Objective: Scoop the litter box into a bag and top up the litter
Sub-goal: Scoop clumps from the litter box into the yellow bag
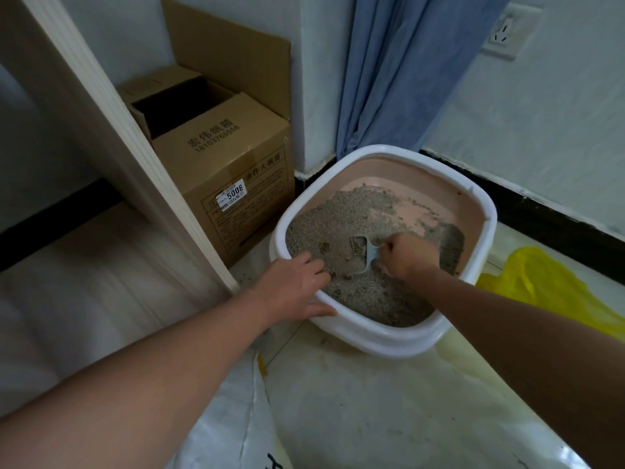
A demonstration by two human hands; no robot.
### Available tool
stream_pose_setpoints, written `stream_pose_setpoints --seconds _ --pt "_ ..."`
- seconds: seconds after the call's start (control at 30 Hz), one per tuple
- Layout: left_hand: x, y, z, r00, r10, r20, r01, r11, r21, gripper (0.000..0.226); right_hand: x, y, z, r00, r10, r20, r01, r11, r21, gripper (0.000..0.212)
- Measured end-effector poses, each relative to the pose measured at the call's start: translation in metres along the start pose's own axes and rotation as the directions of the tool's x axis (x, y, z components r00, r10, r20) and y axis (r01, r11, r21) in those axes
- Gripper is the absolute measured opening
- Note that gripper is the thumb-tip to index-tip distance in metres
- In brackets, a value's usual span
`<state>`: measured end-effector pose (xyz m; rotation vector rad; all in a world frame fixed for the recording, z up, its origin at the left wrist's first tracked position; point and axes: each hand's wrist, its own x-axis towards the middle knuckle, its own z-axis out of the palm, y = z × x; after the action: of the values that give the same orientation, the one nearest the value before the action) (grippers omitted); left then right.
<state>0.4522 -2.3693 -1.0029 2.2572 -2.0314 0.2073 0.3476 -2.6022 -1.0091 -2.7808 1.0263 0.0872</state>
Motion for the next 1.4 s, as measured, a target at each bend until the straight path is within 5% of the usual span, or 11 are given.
stream_pose_setpoints --seconds 0.47,0.97,1.3,1.4 --pt "0.001 -0.001 -0.001 0.997 0.039 -0.065 -0.040 0.999 -0.025 0.055 -0.003 0.041 -0.011 0.975 0.079 -0.210 -0.090 0.995 -0.040 0.045" --pt "0.001 0.000 -0.005 1.000 -0.002 0.020 0.003 0.999 -0.033 0.055 0.003 0.028 -0.001 0.991 0.010 -0.134 -0.002 0.998 0.056 0.039" --pt "0.002 0.000 -0.004 1.000 -0.010 0.028 0.011 1.000 -0.022 0.056 -0.004 -0.036 0.007 0.995 0.018 0.102 -0.025 0.997 0.071 0.035" --pt "0.002 0.000 -0.002 1.000 -0.001 0.008 0.001 1.000 -0.019 0.055 -0.002 -0.038 0.012 0.983 -0.011 0.181 -0.025 0.981 0.194 0.031"
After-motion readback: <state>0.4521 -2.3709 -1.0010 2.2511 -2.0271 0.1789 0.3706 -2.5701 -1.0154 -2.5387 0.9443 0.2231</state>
